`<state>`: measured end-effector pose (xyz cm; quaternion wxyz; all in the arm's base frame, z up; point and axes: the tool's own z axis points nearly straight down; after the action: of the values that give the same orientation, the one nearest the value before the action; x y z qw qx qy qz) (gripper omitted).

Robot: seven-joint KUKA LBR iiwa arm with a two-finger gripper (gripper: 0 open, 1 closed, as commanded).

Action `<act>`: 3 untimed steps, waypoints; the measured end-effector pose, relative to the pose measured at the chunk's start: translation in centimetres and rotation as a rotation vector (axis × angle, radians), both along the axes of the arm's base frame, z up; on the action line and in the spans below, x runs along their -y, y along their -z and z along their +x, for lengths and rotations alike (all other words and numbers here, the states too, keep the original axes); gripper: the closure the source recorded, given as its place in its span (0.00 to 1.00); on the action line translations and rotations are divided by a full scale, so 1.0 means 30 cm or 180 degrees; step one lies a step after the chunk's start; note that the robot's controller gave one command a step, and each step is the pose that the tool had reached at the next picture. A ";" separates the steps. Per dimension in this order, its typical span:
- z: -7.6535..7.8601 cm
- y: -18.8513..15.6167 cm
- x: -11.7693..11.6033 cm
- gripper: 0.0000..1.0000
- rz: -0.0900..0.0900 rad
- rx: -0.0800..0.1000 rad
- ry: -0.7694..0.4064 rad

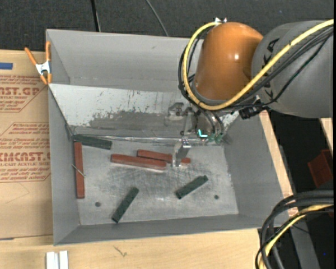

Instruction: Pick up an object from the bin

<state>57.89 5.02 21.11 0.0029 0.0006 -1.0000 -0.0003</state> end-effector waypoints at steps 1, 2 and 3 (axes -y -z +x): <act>0.002 -0.010 0.000 0.00 0.0002 0.0012 0.0002; -0.045 0.172 -0.116 0.00 0.0000 0.0042 -0.0177; -0.014 0.449 -0.148 1.00 0.0008 0.0047 -0.0932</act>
Offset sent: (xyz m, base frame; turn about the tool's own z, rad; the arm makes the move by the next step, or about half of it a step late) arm -0.0193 0.0449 -0.0686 -0.0721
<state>57.48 9.46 7.63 -0.0044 0.1465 -0.9892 -0.0011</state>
